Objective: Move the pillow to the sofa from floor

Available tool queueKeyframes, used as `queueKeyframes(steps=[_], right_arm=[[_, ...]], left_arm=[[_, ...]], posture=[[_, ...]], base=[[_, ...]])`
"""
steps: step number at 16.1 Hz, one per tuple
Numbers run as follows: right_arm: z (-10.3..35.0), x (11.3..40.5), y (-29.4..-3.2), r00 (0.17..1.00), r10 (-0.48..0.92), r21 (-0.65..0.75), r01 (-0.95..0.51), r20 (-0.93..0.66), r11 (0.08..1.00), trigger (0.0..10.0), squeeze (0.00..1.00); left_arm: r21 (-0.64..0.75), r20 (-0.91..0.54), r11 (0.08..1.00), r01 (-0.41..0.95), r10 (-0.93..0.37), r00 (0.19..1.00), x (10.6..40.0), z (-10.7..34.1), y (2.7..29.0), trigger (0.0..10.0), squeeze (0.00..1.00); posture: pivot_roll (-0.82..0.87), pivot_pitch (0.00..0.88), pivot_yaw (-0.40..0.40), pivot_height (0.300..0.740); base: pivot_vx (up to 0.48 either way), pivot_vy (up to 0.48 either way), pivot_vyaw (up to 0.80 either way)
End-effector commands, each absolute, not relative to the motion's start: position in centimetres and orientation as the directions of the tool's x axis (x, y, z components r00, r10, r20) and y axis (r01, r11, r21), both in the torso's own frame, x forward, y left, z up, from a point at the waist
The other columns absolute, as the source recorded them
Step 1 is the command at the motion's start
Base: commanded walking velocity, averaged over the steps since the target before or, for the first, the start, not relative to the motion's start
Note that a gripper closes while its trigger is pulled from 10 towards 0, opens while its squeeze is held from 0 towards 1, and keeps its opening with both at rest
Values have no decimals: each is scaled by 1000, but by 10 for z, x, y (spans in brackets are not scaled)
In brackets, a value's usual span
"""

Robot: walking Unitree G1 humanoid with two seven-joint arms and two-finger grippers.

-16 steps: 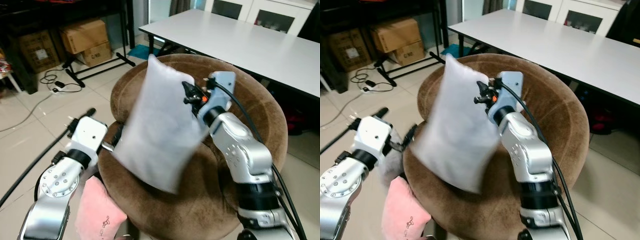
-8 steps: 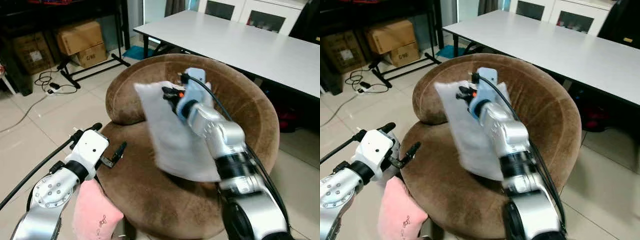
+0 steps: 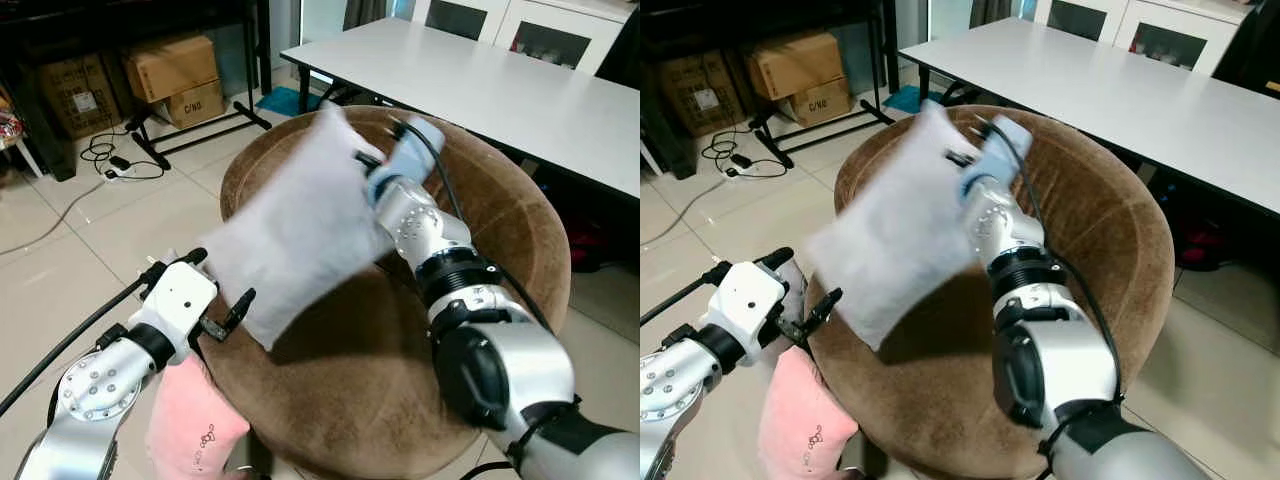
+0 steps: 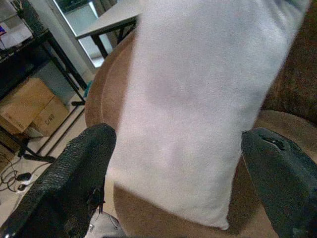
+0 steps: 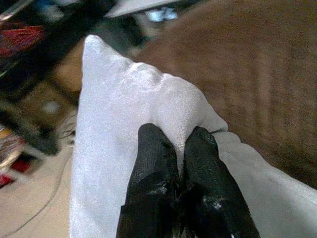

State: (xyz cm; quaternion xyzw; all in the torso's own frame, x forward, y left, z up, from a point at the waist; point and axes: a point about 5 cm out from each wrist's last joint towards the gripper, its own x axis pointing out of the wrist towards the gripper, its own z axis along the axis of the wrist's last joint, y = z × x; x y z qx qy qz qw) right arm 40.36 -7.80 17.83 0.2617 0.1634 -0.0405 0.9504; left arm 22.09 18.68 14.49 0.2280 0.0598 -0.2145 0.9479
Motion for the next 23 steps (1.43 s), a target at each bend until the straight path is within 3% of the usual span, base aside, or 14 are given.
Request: queueKeyframes(steps=[1, 5, 10, 13, 14, 15, 19, 22, 23], right_arm=[[181, 407, -96, 931, -102, 503, 279, -352, 818, 10000, 0], [151, 401, -134, 852, -271, 436, 473, -447, 766, 10000, 0], [142, 397, -149, 816, -366, 340, 534, -448, 775, 10000, 0], [145, 400, -145, 865, -296, 367, 450, -405, 814, 10000, 0], [144, 400, -145, 869, -295, 357, 443, -398, 823, 10000, 855], [146, 401, -146, 880, -282, 385, 429, -383, 817, 10000, 1000], [157, 405, -149, 918, -237, 428, 362, -317, 828, 10000, 1000], [182, 412, -170, 955, -232, 416, 291, -187, 862, 10000, 1000], [188, 413, -173, 982, -154, 424, 188, -113, 886, 10000, 0]], left_arm=[[408, -215, 796, 448, -393, 894, 219, 147, 184, 10000, 0], [391, -228, 796, 461, -402, 887, 217, 146, 184, 10000, 0], [222, -193, 821, 526, -492, 849, 213, 149, 176, 10000, 0], [192, -202, 804, 563, -529, 824, 210, 148, 174, 10000, 0], [193, -205, 801, 566, -531, 822, 211, 148, 174, 10000, 0], [193, -207, 800, 568, -533, 820, 211, 148, 174, 10000, 0], [191, -205, 802, 566, -531, 822, 212, 150, 175, 10000, 0], [190, -181, 855, 482, -452, 873, 218, 152, 177, 10000, 0], [225, -138, 889, 400, -377, 916, 221, 154, 179, 10000, 0]], posture=[[42, 0, -75, 740], [47, 0, -78, 740], [48, 0, -77, 740], [49, 0, -76, 740], [50, 0, -77, 740], [54, 0, -79, 740], [53, 0, -75, 740], [43, 0, -69, 740], [43, 0, -69, 740]], base=[[0, 0, 0], [0, 0, 0], [0, 0, 0], [0, 0, 0], [0, 0, 0], [0, 0, 0], [0, 0, 0], [0, 0, 0], [0, 0, 0]])
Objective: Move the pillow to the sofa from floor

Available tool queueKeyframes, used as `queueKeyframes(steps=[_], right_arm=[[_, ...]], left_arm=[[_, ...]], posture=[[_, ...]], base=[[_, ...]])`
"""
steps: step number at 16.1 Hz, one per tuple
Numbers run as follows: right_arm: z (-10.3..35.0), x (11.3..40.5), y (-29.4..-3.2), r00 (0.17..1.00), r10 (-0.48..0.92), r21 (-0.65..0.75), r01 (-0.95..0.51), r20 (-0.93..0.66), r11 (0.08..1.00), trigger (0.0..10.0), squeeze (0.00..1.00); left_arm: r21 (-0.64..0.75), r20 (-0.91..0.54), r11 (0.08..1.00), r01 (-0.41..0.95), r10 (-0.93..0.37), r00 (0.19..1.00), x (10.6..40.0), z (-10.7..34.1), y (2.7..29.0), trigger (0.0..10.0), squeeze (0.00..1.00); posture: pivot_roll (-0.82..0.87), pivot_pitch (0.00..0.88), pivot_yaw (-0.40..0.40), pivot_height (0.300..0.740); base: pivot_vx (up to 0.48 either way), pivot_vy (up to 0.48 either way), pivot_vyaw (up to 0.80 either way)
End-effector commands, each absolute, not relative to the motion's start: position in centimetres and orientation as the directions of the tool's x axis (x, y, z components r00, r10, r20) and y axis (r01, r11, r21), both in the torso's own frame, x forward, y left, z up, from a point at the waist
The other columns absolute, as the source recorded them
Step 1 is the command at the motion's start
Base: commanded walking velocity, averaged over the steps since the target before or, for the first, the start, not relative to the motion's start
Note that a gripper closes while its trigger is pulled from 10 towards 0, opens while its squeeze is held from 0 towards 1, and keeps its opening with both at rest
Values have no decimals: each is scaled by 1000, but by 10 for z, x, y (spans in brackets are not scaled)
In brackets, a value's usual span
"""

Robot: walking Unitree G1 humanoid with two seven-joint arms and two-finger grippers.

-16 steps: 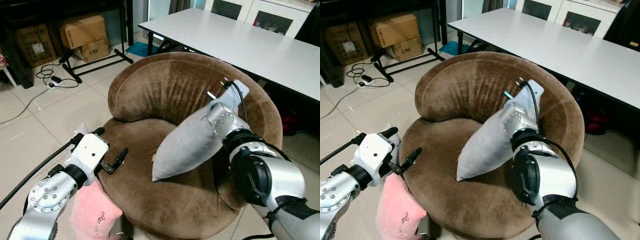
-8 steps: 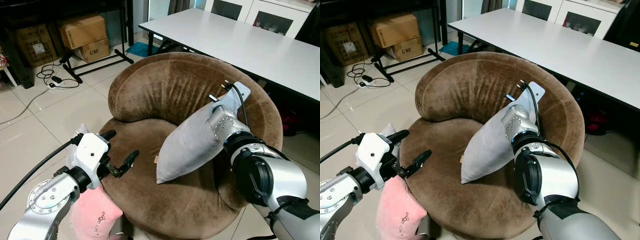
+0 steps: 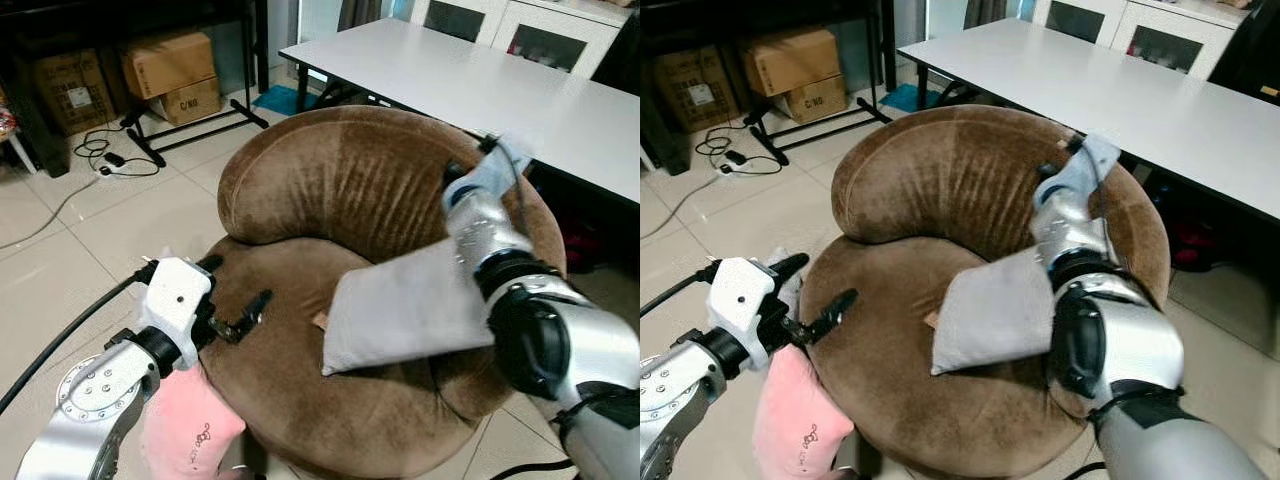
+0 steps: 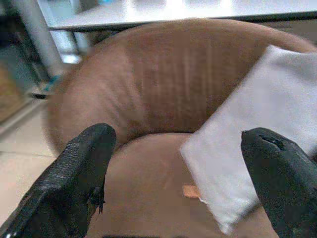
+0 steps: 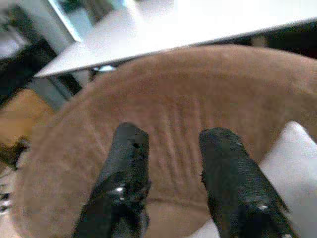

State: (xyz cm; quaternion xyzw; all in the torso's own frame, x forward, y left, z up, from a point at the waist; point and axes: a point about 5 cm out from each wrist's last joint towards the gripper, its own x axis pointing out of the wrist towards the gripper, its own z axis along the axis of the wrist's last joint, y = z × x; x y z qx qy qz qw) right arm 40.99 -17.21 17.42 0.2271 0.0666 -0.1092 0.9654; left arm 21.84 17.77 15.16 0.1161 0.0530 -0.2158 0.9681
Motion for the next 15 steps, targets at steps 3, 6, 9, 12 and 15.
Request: queueKeyframes(steps=[3, 6, 9, 12, 15], right_arm=[[187, 409, -176, 1000, -22, 387, 24, -11, 922, 10000, 0], [165, 368, -173, 996, 88, 268, -92, 27, 959, 10000, 0], [143, 309, -153, 988, 155, 131, -155, 14, 979, 10000, 0], [130, 283, -153, 988, 149, 73, -145, -49, 987, 10000, 0], [134, 279, -150, 987, 148, 61, -144, -67, 988, 10000, 0]], left_arm=[[296, -109, 926, 234, -211, 971, 226, 149, 188, 10000, 0], [305, -101, 937, 173, -149, 984, 233, 146, 188, 10000, 0], [344, -48, 928, 142, -133, 990, 239, 149, 185, 10000, 0], [370, -25, 920, 126, -126, 992, 236, 149, 185, 10000, 0], [384, -18, 916, 116, -118, 993, 234, 148, 187, 10000, 0]], posture=[[22, 0, -61, 740], [-3, 0, -44, 740], [-44, 0, -18, 740], [-44, 0, -17, 740], [-38, 0, -24, 740]], base=[[0, 0, 0], [0, 0, 0], [0, 0, 0], [-250, 0, 0], [-278, 0, 0]])
